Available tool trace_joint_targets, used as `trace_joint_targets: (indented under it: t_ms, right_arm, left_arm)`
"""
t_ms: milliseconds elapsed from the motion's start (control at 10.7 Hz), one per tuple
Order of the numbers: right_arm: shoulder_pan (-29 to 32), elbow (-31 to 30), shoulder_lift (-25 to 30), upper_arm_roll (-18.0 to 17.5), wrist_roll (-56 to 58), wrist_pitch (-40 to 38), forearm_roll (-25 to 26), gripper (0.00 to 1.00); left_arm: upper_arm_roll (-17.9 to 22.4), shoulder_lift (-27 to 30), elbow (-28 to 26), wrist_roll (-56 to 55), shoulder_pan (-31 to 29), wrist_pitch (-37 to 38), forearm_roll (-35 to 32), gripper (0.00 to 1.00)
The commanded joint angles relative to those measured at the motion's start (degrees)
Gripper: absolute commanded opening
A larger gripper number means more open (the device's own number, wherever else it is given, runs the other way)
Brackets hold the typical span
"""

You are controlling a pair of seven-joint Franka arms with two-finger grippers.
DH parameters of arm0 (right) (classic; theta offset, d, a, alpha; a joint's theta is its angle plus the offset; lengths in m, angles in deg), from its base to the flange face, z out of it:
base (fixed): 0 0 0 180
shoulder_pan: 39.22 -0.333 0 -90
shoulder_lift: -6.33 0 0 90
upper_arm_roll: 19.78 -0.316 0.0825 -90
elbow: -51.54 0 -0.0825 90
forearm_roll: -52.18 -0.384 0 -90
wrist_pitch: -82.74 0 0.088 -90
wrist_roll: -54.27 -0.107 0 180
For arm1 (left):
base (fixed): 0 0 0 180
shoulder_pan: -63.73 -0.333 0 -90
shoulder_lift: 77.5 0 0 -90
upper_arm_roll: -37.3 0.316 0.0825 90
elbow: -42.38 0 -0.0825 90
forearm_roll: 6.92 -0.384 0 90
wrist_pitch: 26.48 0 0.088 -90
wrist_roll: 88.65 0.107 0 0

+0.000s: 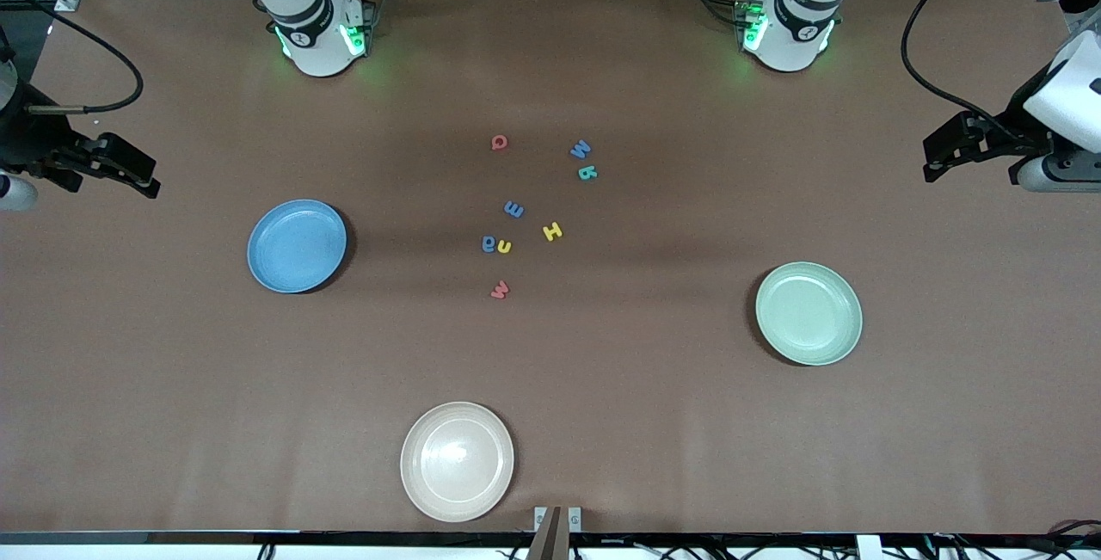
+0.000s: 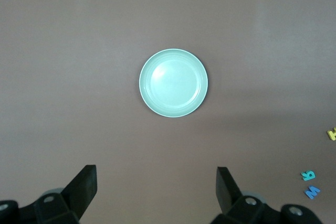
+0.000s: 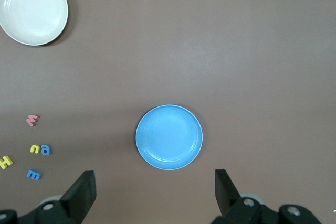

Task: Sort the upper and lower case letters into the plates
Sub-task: 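Move the left gripper from rest toward the letters while the right gripper follows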

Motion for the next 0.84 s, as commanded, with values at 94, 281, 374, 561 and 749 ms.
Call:
trace_joint_targets:
  t_ms: [94, 281, 374, 561, 749]
  right_arm:
    - [0.14, -0.34, 0.63, -0.25, 0.12, -0.98, 0.5, 1.0]
    - [0.14, -0.34, 0.64, -0.25, 0.13, -0.98, 0.5, 1.0]
    - [0.05, -0.34, 0.46, -0.25, -0.14, -0.98, 0.41, 1.0]
    - [0.05, -0.34, -0.33, -0.34, 0.12, -0.81, -0.38, 1.0]
    - [-0.99, -1.04, -0.86, -0.69, -0.22, -0.89, -0.3, 1.0]
  left_arm:
    - [-0.06, 1.02, -1.01, 1.39, -0.6, -0.69, 1.32, 1.0]
    - [-0.14, 0.32, -1.09, 0.95, -0.34, -0.78, 3.5, 1.0]
    - [-0.49, -0.03, -1.62, 0.08, 0.19, -2.08, 5.43, 1.0]
    - [-4.78, -3.27, -1.88, -1.59, 1.5, -3.23, 5.46, 1.0]
    - [-9.35, -5.65, -3.72, -8.07, 3.26, -6.03, 5.37, 1.0]
